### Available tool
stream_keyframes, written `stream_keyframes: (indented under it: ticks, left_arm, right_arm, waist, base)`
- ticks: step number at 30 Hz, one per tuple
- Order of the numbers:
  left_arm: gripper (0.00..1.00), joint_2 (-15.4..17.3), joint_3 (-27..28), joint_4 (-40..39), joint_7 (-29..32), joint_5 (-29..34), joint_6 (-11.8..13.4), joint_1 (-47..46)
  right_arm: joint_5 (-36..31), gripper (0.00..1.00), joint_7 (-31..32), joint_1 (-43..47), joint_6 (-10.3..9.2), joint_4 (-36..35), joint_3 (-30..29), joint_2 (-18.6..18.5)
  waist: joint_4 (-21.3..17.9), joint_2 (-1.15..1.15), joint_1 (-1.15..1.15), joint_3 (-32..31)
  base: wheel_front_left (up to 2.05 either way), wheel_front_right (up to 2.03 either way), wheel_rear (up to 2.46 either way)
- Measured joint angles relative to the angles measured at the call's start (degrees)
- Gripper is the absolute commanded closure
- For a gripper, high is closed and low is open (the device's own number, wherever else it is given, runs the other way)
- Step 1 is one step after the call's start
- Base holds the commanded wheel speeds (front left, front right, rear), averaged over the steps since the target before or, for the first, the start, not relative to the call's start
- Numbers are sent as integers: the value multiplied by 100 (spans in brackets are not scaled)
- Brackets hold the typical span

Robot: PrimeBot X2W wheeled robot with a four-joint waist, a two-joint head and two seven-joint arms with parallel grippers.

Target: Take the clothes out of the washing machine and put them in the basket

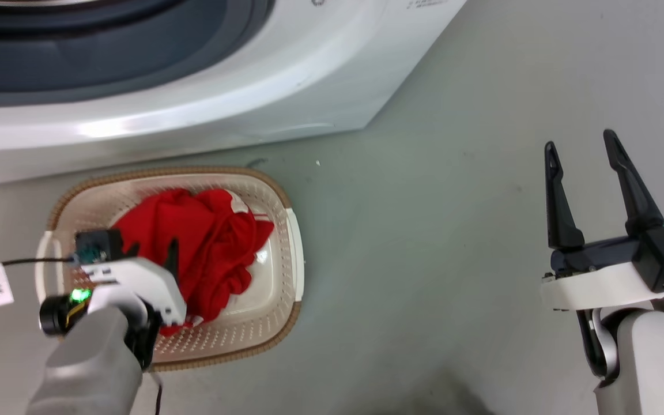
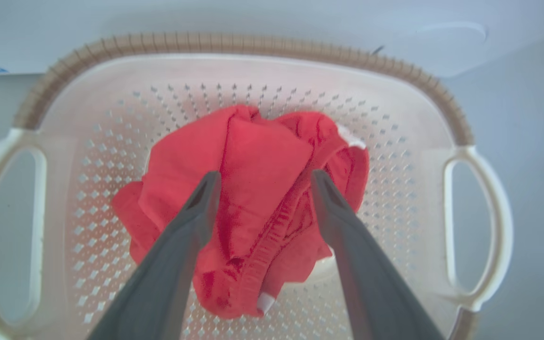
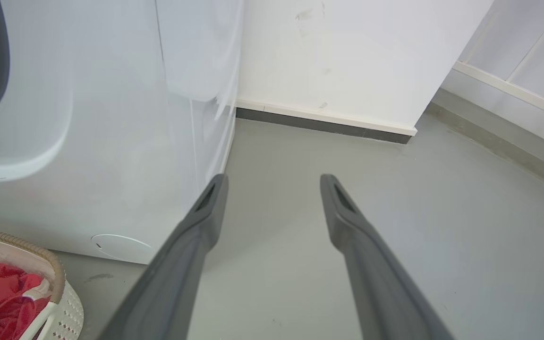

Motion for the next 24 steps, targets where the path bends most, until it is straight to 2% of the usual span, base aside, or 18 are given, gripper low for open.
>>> stream_keyframes:
  ticks: [5,6,9,12,19,24]
  left_arm:
    - [0,192,791,-1479,-19,281,175,322]
    - [0,199,1170,-2049,-18,532,258,675]
    - [0,124,1813,-2950,-19,910,302,1062]
    - [0,-27,2228,-3722,-20,1433,292,1507]
    - [0,-413,2859,-5221,-19,2457,201,2388]
    - [0,-653,2993,-5868,-18,3015,210,3051]
  right_arm:
    - [-73,0,0,146,0,113,-122,0]
    - [-131,0,0,194,0,160,-125,0]
    - [-169,0,0,259,0,207,-187,2]
    - [-194,0,-1,316,0,254,-267,2]
    - [-211,0,0,512,0,283,-353,1]
    - [-200,0,0,760,0,261,-374,1]
  waist:
    - [125,0,0,-541]
    - [183,0,0,-775]
    - [273,0,-1,-1122]
    - [374,0,-1,-1461]
    - [594,0,-2,-2167]
    - [697,0,-2,-2616]
  base:
    - [0,0,0]
    - [0,0,0]
    - [0,0,0]
    - [0,0,0]
    - [0,0,0]
    - [0,0,0]
